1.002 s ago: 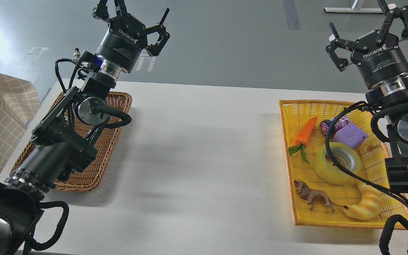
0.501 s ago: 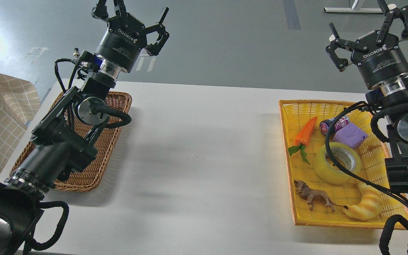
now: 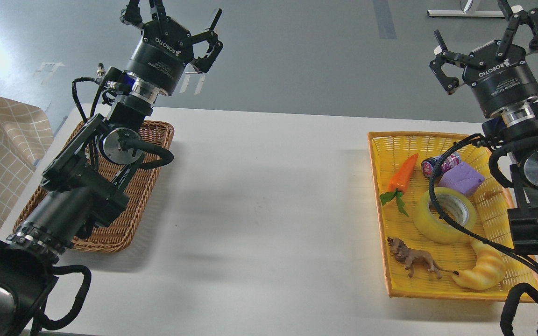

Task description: Place and transfer tape with both arms

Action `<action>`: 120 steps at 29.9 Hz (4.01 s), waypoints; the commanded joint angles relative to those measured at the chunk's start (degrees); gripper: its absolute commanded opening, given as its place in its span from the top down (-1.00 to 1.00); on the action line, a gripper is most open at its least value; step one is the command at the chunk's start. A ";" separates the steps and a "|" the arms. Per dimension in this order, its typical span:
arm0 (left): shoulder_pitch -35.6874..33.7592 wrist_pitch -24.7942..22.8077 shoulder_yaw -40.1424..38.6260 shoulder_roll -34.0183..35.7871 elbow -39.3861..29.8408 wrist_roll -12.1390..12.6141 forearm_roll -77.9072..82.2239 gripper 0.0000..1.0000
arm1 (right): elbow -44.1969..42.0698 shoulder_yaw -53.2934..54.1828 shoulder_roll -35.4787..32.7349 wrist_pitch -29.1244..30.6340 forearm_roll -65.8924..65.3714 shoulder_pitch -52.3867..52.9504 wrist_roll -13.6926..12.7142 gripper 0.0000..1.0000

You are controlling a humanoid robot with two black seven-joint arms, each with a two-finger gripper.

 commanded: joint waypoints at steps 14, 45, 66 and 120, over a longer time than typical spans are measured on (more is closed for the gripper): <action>-0.08 0.13 -0.06 0.09 0.00 0.14 -0.09 -0.95 | 0.70 -7.98 -7.90 0.00 -1.33 0.27 -0.70 -1.00; -0.17 -0.05 0.12 0.00 -0.35 0.05 0.09 -0.95 | 28.47 -38.84 -53.34 0.00 -42.28 -5.44 -2.46 -1.00; -0.08 -0.28 0.03 0.61 -0.35 -0.04 0.09 -0.95 | 29.18 -51.32 -51.16 0.00 -70.83 -5.97 -5.54 -0.86; 0.45 -0.28 -0.06 0.53 -0.17 -0.13 -0.09 -0.95 | 17.23 -56.69 -39.02 0.00 -75.24 -3.51 -6.07 0.81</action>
